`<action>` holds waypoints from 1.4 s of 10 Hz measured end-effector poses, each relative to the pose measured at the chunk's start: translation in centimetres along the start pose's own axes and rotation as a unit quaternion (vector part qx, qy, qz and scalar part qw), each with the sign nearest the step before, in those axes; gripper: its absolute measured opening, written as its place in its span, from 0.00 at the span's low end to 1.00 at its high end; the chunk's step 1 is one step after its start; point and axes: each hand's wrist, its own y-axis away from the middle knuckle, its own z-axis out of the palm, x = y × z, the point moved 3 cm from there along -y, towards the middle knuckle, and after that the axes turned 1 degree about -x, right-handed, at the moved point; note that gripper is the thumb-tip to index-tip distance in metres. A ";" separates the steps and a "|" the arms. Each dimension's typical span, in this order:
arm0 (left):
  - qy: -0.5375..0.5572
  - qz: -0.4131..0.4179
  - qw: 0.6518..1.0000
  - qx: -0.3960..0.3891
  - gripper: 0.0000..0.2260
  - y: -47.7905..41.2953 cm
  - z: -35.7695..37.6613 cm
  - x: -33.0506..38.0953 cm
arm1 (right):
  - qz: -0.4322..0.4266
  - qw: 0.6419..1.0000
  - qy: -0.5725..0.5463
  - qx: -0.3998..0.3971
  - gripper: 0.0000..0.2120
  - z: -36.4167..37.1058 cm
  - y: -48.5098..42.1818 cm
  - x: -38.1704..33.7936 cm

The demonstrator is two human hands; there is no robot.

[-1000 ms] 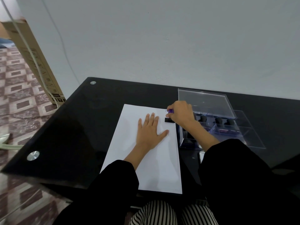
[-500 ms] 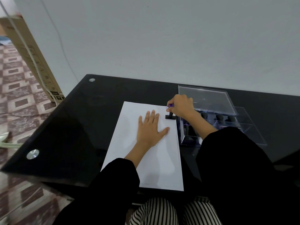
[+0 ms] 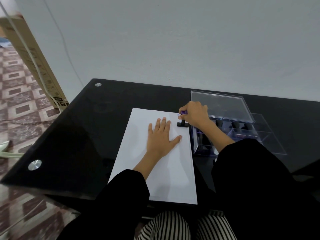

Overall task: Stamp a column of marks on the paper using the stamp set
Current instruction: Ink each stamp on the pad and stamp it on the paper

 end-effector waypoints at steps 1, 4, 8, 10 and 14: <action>0.001 0.000 1.000 0.000 0.35 0.0 0.0 0.0 | 0.000 1.000 0.002 0.008 0.10 0.2 0.0 0.1; 0.022 -0.006 1.000 0.012 0.34 0.1 -0.1 0.1 | 0.000 0.999 0.005 0.039 0.10 0.7 0.4 0.3; 0.040 -0.015 0.999 0.033 0.32 0.4 -0.5 0.0 | 0.002 0.984 -0.116 0.132 0.10 -1.1 1.3 1.6; 0.048 -0.009 0.998 0.046 0.31 0.5 -0.5 -0.1 | 0.021 0.962 -0.225 0.155 0.06 -3.7 1.3 4.0; 0.216 0.052 0.966 0.135 0.20 1.4 -1.7 1.6 | 0.063 0.962 -0.249 0.096 0.09 -5.7 5.4 9.0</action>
